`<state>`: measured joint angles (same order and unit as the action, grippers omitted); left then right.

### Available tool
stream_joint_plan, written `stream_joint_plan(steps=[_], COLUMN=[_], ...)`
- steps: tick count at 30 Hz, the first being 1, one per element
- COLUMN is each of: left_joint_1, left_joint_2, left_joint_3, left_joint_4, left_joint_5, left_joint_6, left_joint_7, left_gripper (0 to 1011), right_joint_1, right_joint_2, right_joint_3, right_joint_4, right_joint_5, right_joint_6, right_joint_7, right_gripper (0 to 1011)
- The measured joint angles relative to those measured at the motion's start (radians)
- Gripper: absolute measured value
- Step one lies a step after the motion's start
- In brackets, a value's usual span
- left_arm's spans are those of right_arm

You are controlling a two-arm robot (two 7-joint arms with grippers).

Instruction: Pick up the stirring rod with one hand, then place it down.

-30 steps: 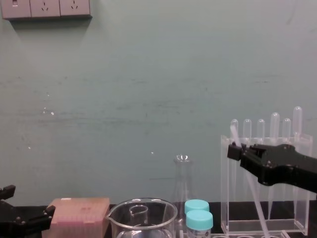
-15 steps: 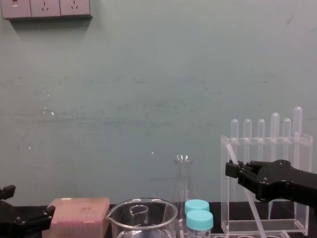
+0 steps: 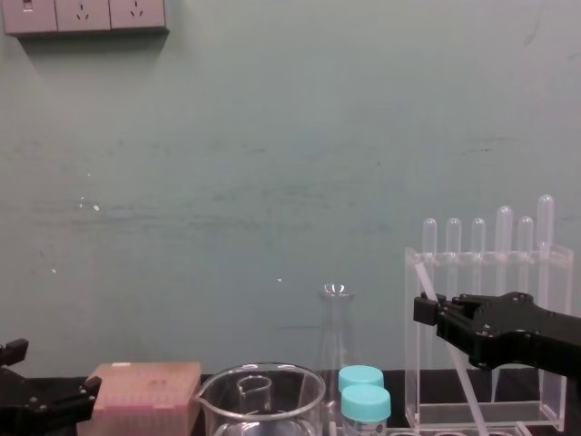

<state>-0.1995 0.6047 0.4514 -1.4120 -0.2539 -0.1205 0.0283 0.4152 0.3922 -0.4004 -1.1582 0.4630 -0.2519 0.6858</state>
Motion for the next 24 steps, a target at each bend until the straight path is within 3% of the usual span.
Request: stream_joint_plan(steps=[4,24], left_joint_1=[0.000,0.000], left_joint_2=[0.000,0.000], left_joint_3=[0.000,0.000], left_joint_4=[0.000,0.000], left_joint_5=[0.000,0.000], left_joint_6=[0.000,0.000], left_joint_7=[0.000,0.000], left_gripper=[1000,1000], right_joint_1=[0.000,-0.001], right_joint_2=[0.000,0.001], right_joint_3=[0.000,0.001], right_joint_4=[-0.001,-0.002], right_joint_5=[0.000,0.001], right_joint_6=[-0.001,-0.003], right_joint_7=[0.000,-0.001], right_gripper=[82,695])
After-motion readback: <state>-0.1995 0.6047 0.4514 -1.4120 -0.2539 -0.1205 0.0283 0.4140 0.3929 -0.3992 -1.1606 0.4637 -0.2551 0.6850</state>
